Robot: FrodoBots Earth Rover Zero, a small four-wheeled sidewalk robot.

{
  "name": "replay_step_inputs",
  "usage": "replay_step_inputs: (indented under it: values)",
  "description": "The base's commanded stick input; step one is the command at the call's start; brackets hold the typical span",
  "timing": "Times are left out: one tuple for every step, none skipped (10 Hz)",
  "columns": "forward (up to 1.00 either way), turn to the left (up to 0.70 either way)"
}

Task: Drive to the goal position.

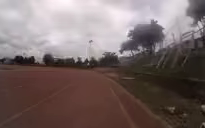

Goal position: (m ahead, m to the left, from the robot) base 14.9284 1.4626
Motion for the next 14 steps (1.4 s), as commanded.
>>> replay_step_inputs:
  values:
    - [0.7,0.0]
    - [0.7,0.0]
    - [0.7,0.0]
    - [0.7,0.0]
    - [0.7,0.0]
    - [0.7,0.0]
    - [0.7,0.0]
    - [0.7,0.0]
    - [0.7,0.0]
    - [0.7,0.0]
    - [0.7,0.0]
    - [0.7,0.0]
    - [0.7,0.0]
    - [0.7,0.0]
